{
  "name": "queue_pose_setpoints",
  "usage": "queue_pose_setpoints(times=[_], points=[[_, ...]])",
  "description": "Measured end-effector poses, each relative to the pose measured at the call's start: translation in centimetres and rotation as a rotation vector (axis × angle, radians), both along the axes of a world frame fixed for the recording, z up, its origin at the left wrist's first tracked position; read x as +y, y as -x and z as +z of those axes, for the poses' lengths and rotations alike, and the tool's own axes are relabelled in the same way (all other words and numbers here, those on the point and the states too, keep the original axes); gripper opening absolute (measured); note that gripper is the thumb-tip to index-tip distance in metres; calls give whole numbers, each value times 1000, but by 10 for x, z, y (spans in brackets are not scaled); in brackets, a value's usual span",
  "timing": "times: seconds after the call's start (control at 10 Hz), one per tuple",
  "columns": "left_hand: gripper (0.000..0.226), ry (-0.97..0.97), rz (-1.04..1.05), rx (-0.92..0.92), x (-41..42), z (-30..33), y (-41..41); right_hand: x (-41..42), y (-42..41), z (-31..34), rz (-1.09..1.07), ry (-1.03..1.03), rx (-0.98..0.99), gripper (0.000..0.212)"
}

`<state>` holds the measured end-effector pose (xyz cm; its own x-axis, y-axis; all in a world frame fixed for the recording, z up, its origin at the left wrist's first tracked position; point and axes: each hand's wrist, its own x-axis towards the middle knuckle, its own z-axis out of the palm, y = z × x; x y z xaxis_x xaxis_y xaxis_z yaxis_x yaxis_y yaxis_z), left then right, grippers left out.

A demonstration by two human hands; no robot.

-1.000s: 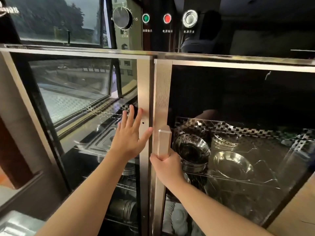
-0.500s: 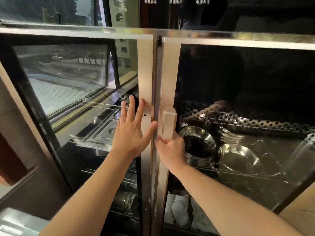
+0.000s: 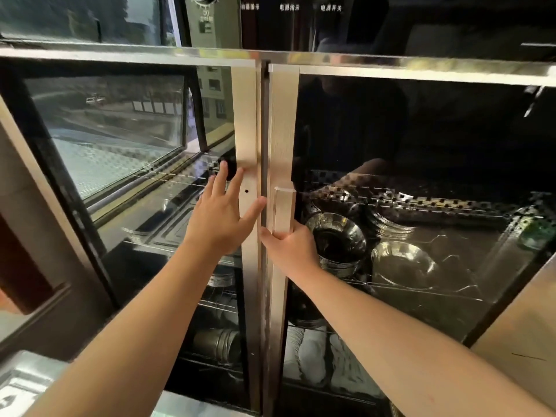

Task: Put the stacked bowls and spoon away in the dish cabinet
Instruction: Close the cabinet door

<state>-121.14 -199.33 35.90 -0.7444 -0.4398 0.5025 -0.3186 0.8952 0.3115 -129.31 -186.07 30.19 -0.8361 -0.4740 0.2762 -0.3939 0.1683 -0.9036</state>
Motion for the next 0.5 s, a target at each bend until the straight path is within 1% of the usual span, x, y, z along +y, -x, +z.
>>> queue_pose_setpoints(times=[0.1,0.2,0.3,0.4,0.5], points=[[83,-14,-2,-34,8,9,-15,8,-3,9,18,-120,18,40],[84,-5,-18,-26,15,19,-34,23,-10,27,61,-296,3,39],[82,-8,-55,5,21,34,-56,43,-17,50,71,-477,65,72],[82,9,-83,5,32,54,-75,71,-29,77,11,-503,171,87],[81,40,-138,85,48,82,-93,111,-46,111,0,-447,288,79]])
